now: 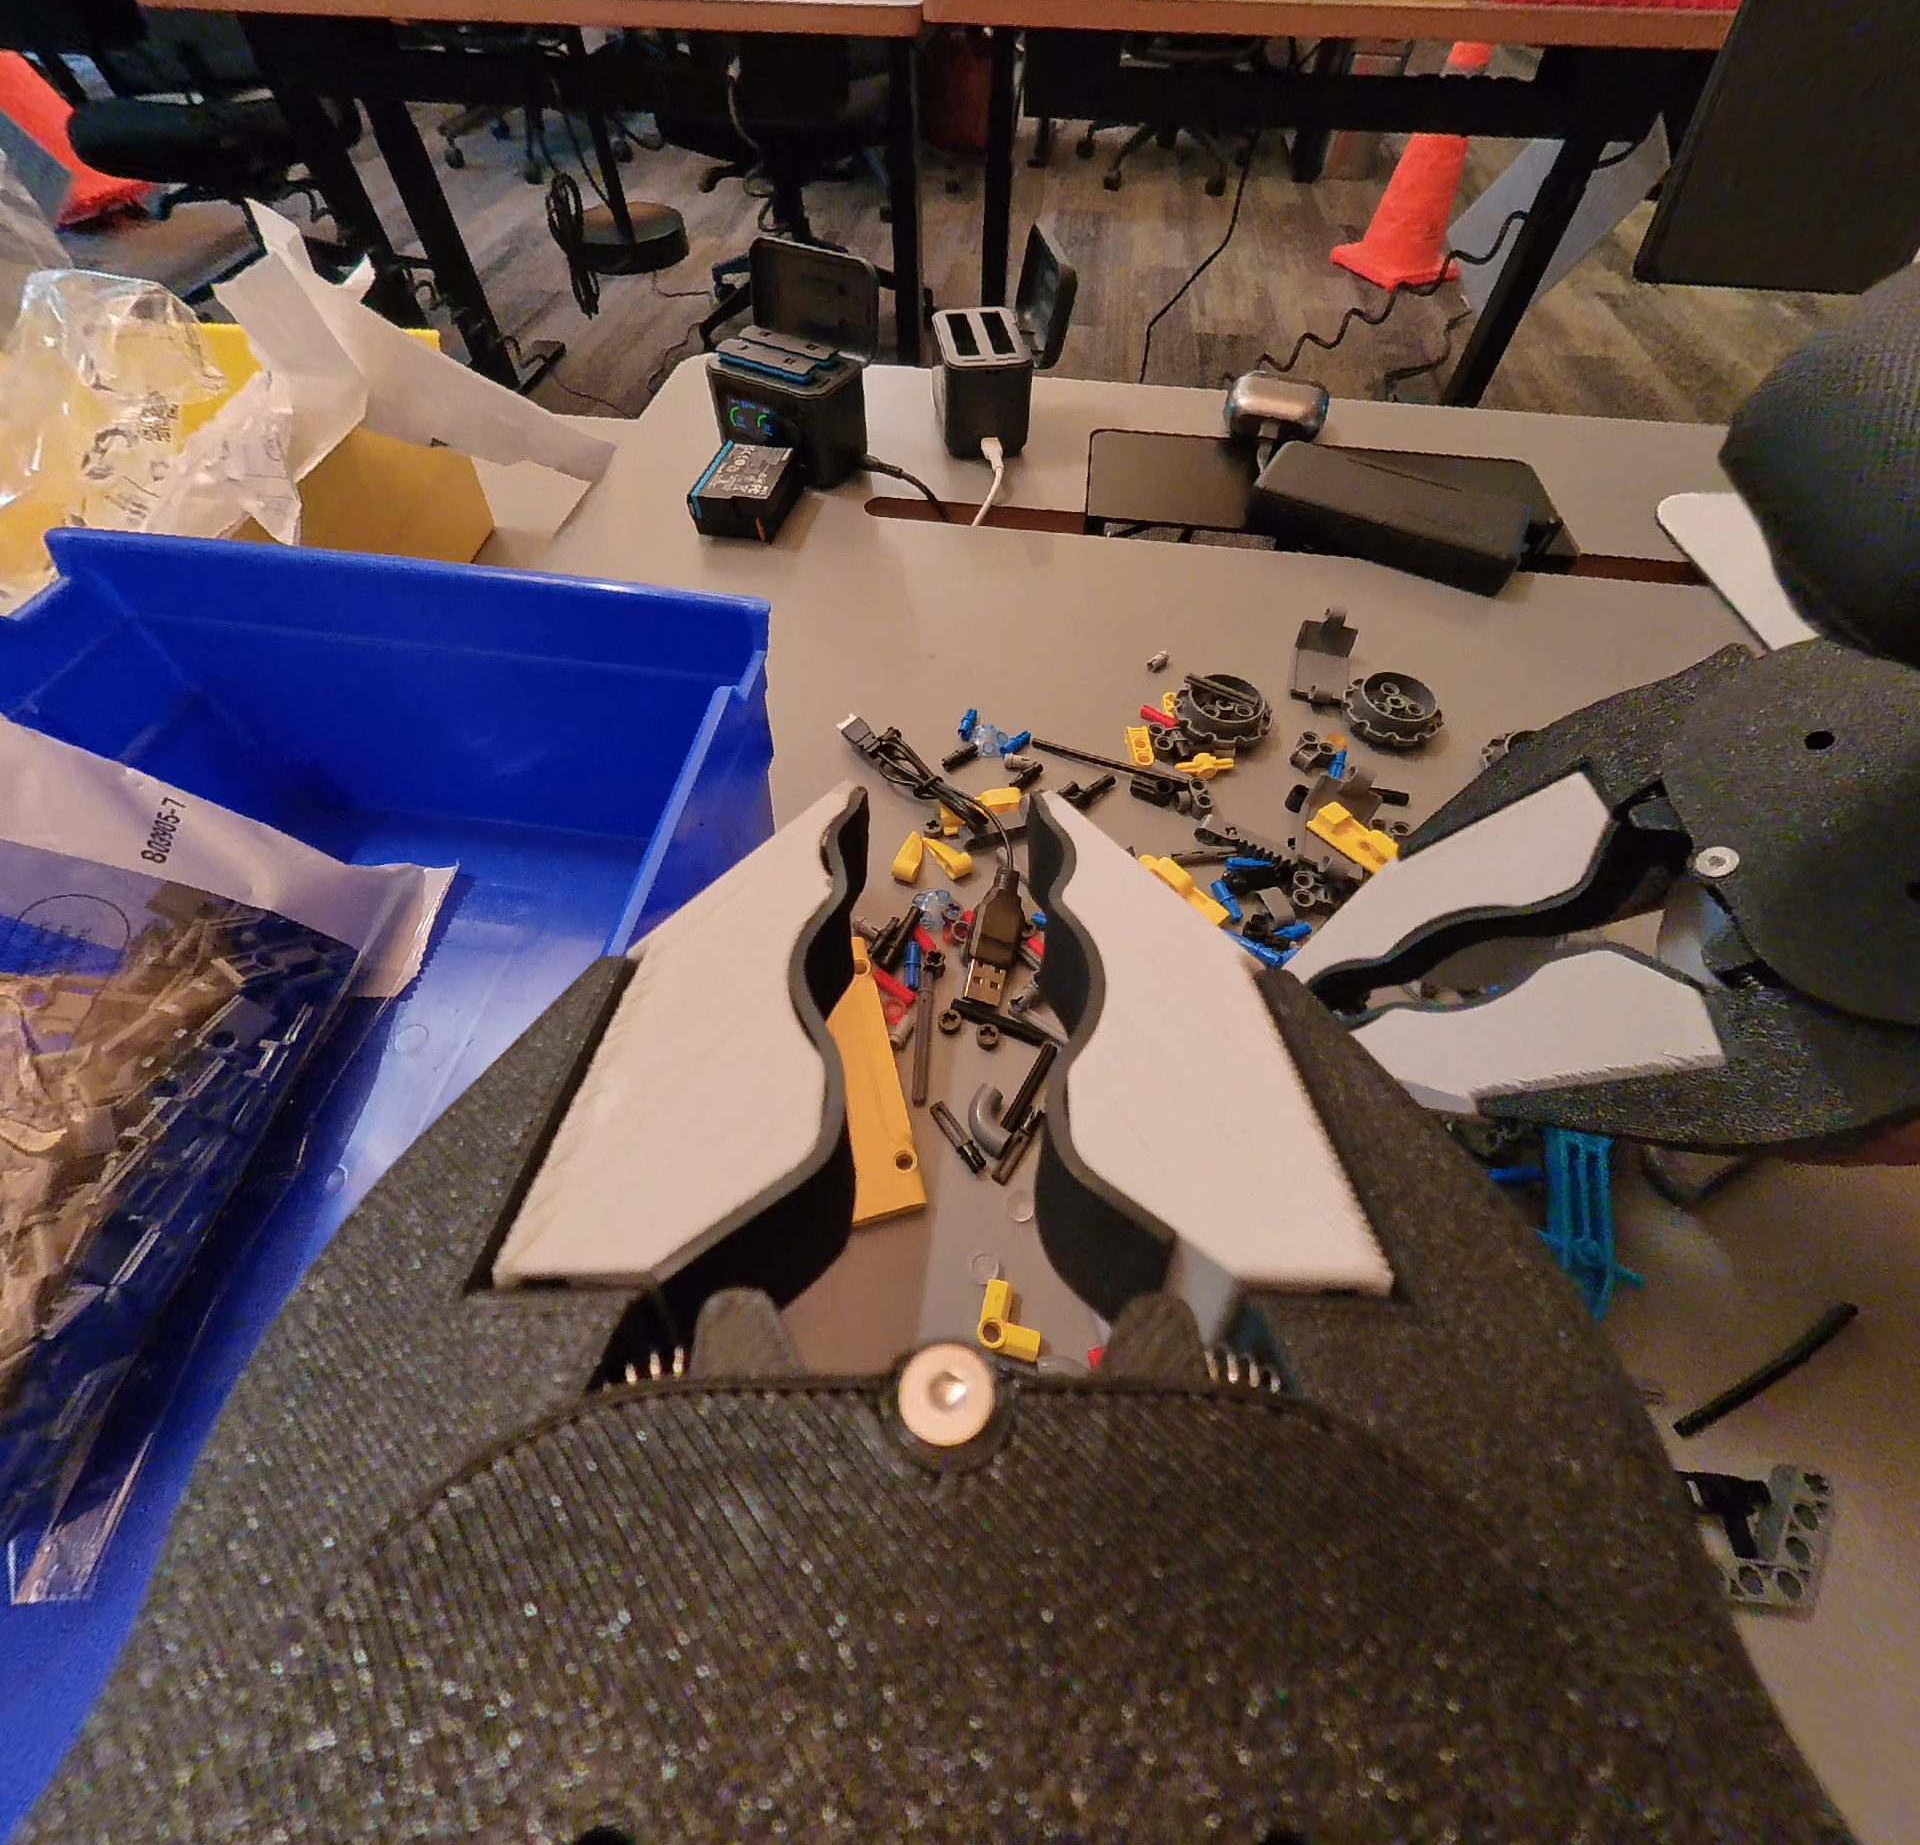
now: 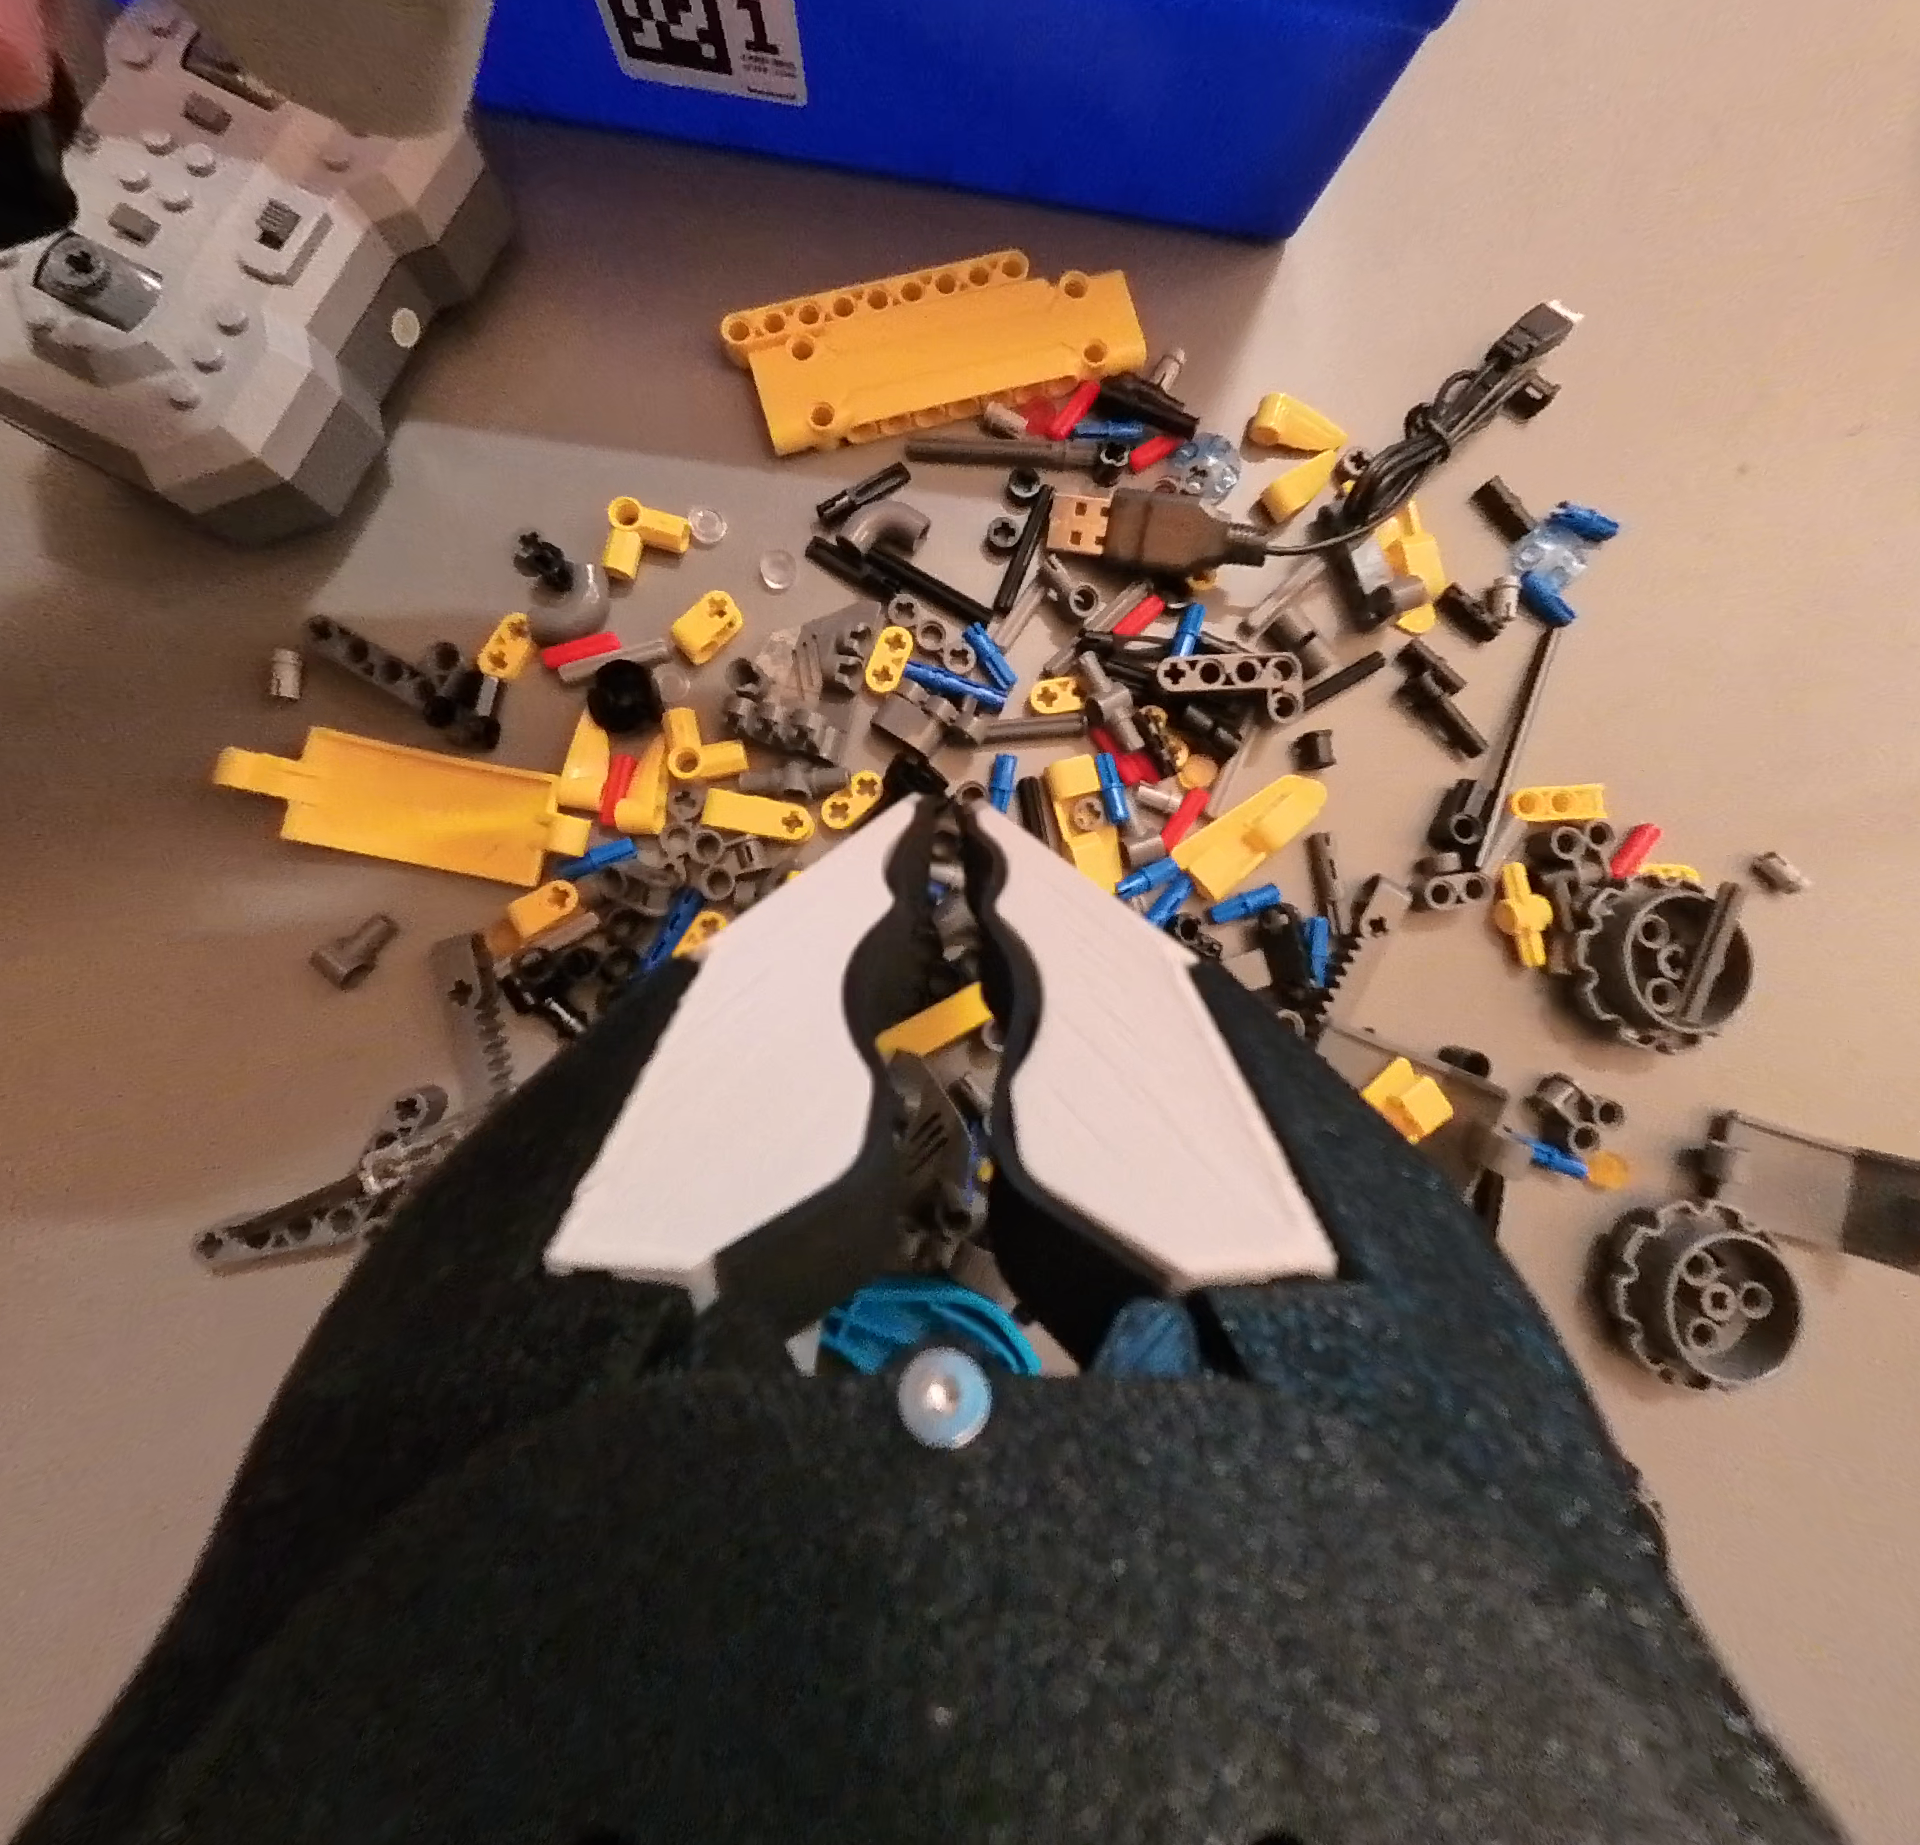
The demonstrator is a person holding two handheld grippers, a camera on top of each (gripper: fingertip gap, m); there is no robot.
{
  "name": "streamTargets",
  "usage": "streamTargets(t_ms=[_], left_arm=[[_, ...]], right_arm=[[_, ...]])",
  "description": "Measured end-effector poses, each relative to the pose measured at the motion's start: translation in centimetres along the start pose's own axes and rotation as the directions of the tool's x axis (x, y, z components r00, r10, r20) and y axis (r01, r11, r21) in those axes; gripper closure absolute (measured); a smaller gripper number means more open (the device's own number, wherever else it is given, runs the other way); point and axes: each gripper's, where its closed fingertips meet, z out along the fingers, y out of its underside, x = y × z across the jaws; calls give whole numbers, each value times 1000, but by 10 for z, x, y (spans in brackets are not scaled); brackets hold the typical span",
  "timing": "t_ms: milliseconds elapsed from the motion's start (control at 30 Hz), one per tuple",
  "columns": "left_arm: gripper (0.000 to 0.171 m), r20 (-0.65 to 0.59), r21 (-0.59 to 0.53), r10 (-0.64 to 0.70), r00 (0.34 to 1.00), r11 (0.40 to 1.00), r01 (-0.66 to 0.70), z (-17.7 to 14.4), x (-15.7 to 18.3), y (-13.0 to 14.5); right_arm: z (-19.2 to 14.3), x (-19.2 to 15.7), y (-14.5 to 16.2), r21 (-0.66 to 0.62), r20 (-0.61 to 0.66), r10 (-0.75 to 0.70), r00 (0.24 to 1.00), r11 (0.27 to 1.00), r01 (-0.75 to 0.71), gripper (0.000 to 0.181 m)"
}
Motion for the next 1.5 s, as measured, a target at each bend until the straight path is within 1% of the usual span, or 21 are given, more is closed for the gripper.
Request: streamTargets(t_ms=[67, 300, 433, 567, 667, 700, 767, 933, 1033, 1167, 1233, 1267, 1367, 1500], left_arm=[[142, 0, -1, 0, 1000, 1000, 0, 0, 0, 0], [142, -3, 1, -2, 1000, 1000, 3, 0, 0, 0], [142, -5, 2, -3, 1000, 1000, 3, 0, 0, 0], [142, -7, -1, -4, 1000, 1000, 4, 0, 0, 0], [142, -8, 0, -5, 1000, 1000, 5, 0, 1, 0], [142, -9, 0, -5, 1000, 1000, 5, 0, 1, 0], [142, -10, 0, -5, 1000, 1000, 5, 0, 1, 0], [141, -12, 2, -5, 1000, 1000, 5, 0, 2, 0], [141, -11, 1, -4, 1000, 1000, 4, 0, 2, 0], [141, -11, 1, -6, 1000, 1000, 6, 0, 1, 0], [141, -12, 4, -7, 1000, 1000, 7, -1, 1, -1], [141, -12, 3, -7, 1000, 1000, 7, -1, 1, -1], [141, -13, -1, -6, 1000, 1000, 6, 0, 2, 0], [141, -14, -1, -5, 1000, 1000, 5, 0, 2, 0]], right_arm=[[-1, 0, -1, 4, -5, -7, 1000, 1000, 7, 172], [-5, -7, -8, 21, 7, -37, 999, 999, 37, 171], [0, -19, -9, 30, 61, -46, 997, 999, 45, 170], [10, -32, -1, -22, 94, -87, 992, 996, 89, 166], [17, -40, 7, -68, 120, -110, 987, 991, 119, 155], [18, -40, 8, -75, 116, -115, 987, 989, 124, 154], [18, -41, 8, -75, 120, -112, 986, 990, 121, 158], [15, -34, 11, -84, 98, -103, 990, 990, 111, 159], [10, -28, 7, -68, 76, -98, 992, 992, 103, 159], [-3, -9, 2, -31, 15, -60, 998, 998, 60, 159], [-12, 5, 1, -11, -36, -26, 999, 1000, 25, 174], [-16, 12, 0, 3, -56, -4, 998, 1000, 4, 175], [-25, 23, -1, 30, -73, 54, 996, 998, -52, 174], [-29, 26, 2, 12, -92, 55, 994, 998, -54, 172]])
